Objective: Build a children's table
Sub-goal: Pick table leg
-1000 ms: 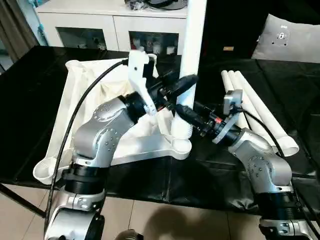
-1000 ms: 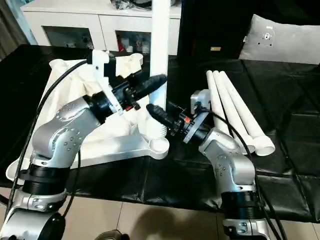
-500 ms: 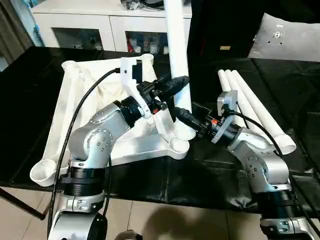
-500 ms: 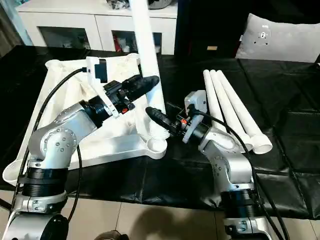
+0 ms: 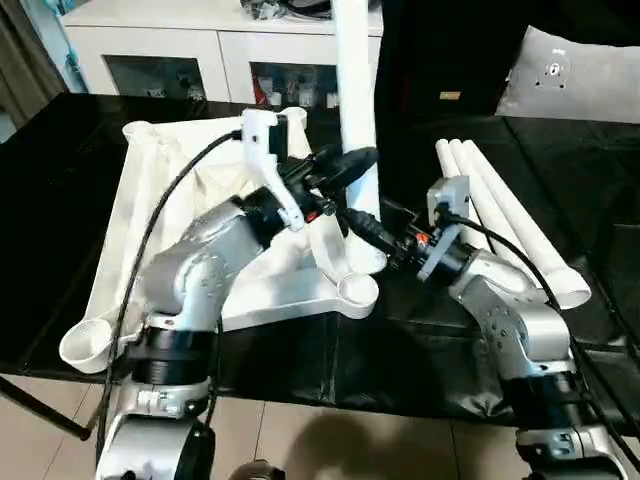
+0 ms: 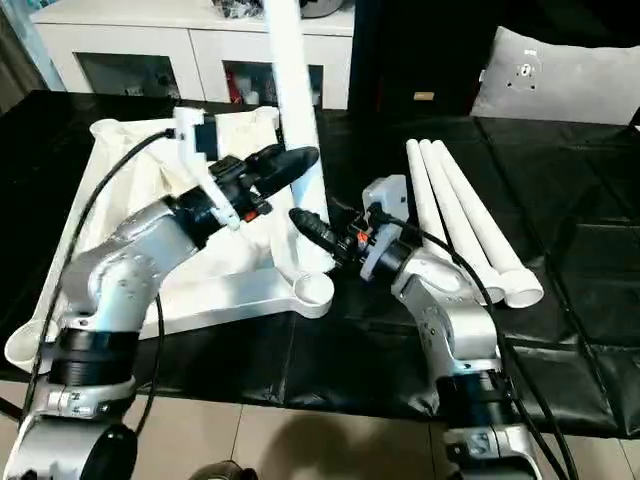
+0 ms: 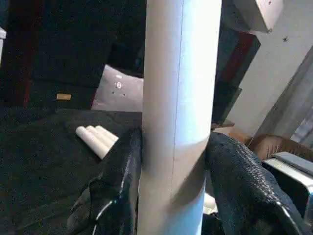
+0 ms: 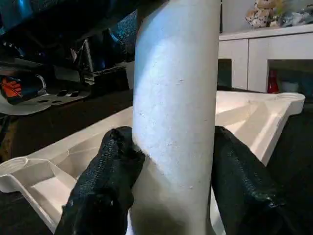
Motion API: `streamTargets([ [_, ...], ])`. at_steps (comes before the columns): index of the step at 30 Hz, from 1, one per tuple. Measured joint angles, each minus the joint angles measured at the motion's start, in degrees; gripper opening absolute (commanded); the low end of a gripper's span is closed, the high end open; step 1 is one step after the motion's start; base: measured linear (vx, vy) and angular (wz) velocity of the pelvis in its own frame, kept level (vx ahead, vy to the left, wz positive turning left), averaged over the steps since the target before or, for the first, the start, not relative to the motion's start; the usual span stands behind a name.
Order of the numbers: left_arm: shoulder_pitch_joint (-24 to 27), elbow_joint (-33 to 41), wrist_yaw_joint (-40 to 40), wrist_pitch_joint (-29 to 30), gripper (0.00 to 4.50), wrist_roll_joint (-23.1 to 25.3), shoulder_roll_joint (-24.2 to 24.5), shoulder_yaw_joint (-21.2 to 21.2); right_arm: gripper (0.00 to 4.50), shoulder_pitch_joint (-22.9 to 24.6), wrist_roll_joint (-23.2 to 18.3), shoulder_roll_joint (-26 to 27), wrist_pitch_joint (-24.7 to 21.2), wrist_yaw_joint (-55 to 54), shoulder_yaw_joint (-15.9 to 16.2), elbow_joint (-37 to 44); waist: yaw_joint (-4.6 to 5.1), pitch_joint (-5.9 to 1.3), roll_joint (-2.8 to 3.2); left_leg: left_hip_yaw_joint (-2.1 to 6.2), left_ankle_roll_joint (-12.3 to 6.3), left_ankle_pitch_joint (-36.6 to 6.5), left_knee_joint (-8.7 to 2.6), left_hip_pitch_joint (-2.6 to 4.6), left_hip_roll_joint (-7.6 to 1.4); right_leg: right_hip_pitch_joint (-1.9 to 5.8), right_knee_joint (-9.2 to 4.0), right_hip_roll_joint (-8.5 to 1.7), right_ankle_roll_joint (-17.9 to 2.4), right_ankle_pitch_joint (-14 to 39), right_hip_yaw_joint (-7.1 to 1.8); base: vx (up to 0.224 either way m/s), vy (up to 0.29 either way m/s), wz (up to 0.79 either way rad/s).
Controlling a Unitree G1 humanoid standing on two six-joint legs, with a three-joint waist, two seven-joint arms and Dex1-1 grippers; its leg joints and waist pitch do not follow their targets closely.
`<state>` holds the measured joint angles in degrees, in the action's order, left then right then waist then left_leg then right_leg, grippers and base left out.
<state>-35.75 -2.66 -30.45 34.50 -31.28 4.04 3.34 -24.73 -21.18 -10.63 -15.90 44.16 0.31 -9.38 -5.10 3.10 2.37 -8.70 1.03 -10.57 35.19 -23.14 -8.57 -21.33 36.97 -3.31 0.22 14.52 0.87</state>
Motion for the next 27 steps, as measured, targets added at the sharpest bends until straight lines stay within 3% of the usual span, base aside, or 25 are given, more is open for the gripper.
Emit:
streamTargets([
  [1, 0.0, 0.0, 0.0, 0.0, 1.82, 0.1, 0.1, -0.1, 2.44, 0.0, 0.0, 0.0, -0.1, 0.0, 0.0, 0.0, -0.01, 0.00, 0.00, 0.00, 0.00, 0.0, 0.00, 0.00, 0.00, 0.00, 0.00, 0.00, 0.0, 0.0, 0.00, 0.000, 0.000, 0.00],
  [2, 0.0, 0.0, 0.0, -0.1, 1.82, 0.2, 0.2, -0.3, 2.58, 0.0, 0.0, 0.0, -0.2, 0.0, 0.0, 0.0, -0.01, 0.00, 0.00, 0.00, 0.00, 0.0, -0.01, 0.00, 0.00, 0.00, 0.00, 0.00, 0.0, 0.0, 0.00, 0.000, 0.000, 0.00],
  [5, 0.0, -0.4, 0.1, -0.9, 1.82, 1.2, 0.7, -1.0, 2.64, -0.3, 0.9, -0.1, -0.2, -0.6, 0.2, -0.5, -0.02, 0.00, 0.00, 0.00, -0.01, 0.0, 0.00, -0.01, 0.00, 0.00, 0.00, 0.00, 0.0, 0.0, 0.00, 0.000, 0.000, 0.00],
  [6, 0.0, -0.5, 0.0, -1.1, 1.82, 1.4, 0.9, -1.1, 2.93, -0.3, 0.9, -0.1, -0.2, -0.6, 0.2, -0.6, -0.02, 0.00, -0.01, -0.01, -0.02, 0.0, 0.00, -0.01, 0.00, 0.00, 0.01, 0.00, 0.0, 0.0, 0.00, 0.000, 0.000, 0.00],
  [9, 0.0, -0.6, 0.0, -1.7, 1.82, 1.9, 1.5, -1.1, 3.01, -0.3, 0.9, -0.3, -0.2, -0.6, 0.2, -0.7, -0.03, 0.01, -0.01, -0.01, -0.02, 0.0, 0.00, -0.01, 0.00, 0.00, 0.00, 0.00, 0.0, 0.0, 0.00, 0.000, 0.000, 0.00],
  [11, 0.0, -0.9, -0.6, -2.1, 1.82, 2.5, 2.4, -1.2, 3.35, -0.3, 0.9, -0.8, 0.1, -0.4, 0.2, -0.8, -0.02, 0.01, -0.01, -0.01, -0.02, 0.0, 0.00, -0.01, 0.00, -0.01, 0.01, 0.00, 0.0, 0.0, 0.00, 0.000, 0.000, 0.00],
  [14, 0.0, -1.4, -1.5, -2.3, 1.82, 2.9, 3.7, -1.2, 3.53, -0.7, 0.4, -1.7, 0.2, 0.3, -0.3, -0.8, -0.02, 0.02, -0.04, -0.01, -0.02, 0.0, 0.00, -0.01, 0.00, -0.01, 0.01, 0.00, 0.0, 0.0, 0.00, 0.000, 0.000, 0.00],
  [20, 0.0, -2.1, -6.4, -2.2, 1.82, 3.5, 7.0, -3.0, 4.18, -3.2, -4.3, -5.1, -5.4, 3.9, -3.0, -0.3, -0.10, 0.07, -0.14, -0.04, -0.05, 0.0, 0.00, -0.01, 0.00, -0.02, 0.02, -0.01, 0.0, 0.0, -0.01, 0.000, 0.000, 0.00],
  [27, 0.0, -0.8, -16.1, 0.6, 1.80, 0.0, 9.9, -5.7, 4.21, -4.6, -5.1, -13.6, -11.0, 17.2, 2.0, -0.4, -0.17, 0.17, -0.31, -0.08, -0.10, 0.1, 0.01, -0.02, 0.00, -0.04, 0.06, -0.02, 0.0, 0.0, -0.01, 0.000, 0.000, 0.00],
])
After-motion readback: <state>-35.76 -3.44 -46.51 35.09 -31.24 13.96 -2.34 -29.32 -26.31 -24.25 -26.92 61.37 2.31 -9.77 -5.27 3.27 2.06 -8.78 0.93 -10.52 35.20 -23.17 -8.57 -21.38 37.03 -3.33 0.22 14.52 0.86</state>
